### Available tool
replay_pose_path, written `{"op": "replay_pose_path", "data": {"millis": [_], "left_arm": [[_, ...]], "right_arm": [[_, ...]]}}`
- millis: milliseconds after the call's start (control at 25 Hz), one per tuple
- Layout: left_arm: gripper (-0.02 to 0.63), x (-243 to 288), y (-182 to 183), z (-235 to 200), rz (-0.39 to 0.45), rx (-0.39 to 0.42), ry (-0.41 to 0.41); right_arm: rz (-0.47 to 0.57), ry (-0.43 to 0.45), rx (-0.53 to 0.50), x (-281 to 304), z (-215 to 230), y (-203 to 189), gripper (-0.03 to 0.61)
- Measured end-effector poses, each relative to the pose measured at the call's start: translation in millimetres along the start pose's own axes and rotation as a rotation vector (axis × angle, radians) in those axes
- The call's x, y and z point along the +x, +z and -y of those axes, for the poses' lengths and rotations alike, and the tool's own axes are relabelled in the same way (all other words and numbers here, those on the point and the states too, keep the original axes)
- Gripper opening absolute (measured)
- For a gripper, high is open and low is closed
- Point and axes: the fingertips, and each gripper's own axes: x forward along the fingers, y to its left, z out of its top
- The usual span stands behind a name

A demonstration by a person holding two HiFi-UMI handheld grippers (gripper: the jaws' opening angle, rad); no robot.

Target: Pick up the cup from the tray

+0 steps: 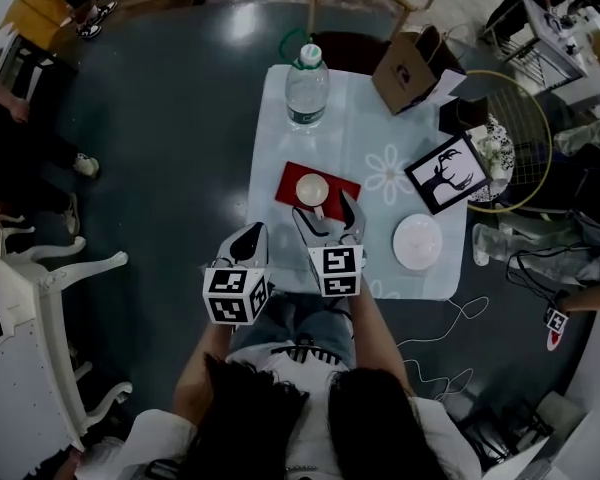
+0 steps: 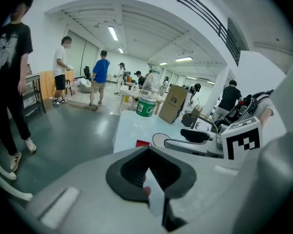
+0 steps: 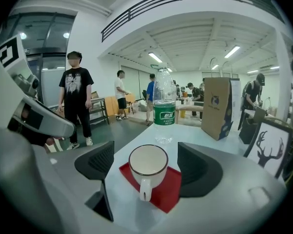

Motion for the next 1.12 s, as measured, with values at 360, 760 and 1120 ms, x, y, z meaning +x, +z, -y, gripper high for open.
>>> {"op": "replay_pose_path", "data": {"millis": [360,760,1120], "left_arm": [[0.0,26,-1,-6,-0.034,-0.005,0.009],[0.0,33,-20,-16,-0.094,-0.003,0.029],[0.0,34,-23,-17,-0.106,-0.008,0.028]], "right_arm": [[-0.073,0.013,-0.047,42,8,-28,0.433],[-0.12,0.02,-0.065,63,6,-41,0.434],[-0.123,0.035,-0.086,67,8,-42,0.42]]}}
